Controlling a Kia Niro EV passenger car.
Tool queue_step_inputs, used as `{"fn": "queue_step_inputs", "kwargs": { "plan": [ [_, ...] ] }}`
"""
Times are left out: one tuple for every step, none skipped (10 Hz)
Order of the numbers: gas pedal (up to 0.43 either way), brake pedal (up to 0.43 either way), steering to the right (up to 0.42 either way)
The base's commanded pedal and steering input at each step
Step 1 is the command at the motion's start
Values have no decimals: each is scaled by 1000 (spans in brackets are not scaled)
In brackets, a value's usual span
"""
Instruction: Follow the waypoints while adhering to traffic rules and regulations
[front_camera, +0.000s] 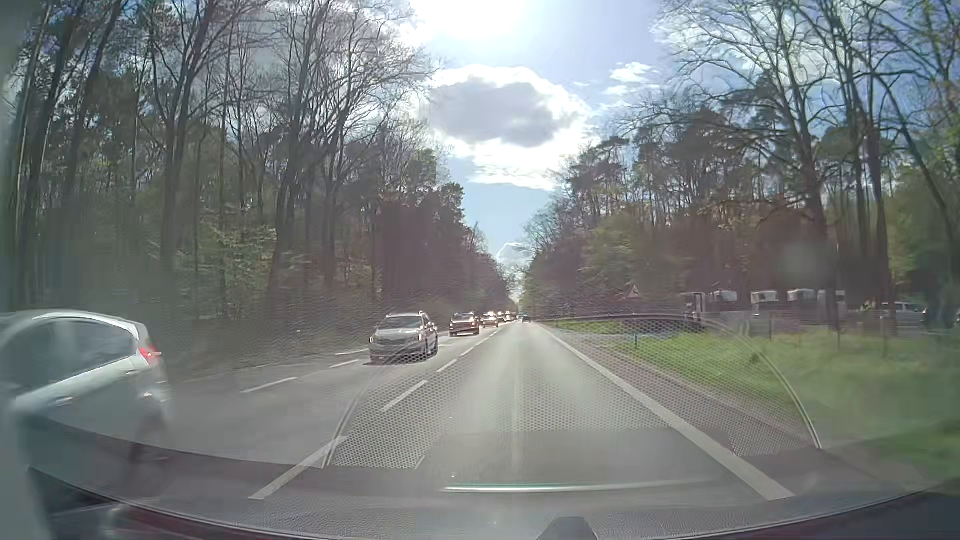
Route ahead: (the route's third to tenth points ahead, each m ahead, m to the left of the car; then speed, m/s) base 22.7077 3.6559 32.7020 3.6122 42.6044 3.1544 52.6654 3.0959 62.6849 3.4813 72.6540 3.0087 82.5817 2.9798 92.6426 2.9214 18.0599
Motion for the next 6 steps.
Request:
{"fn": "queue_step_inputs", "kwargs": {
  "plan": [
    [197, 0, -2],
    [197, 0, -3],
    [189, 0, -2],
    [169, 0, -2],
    [157, 0, -2],
    [138, 0, -2]
  ]
}}
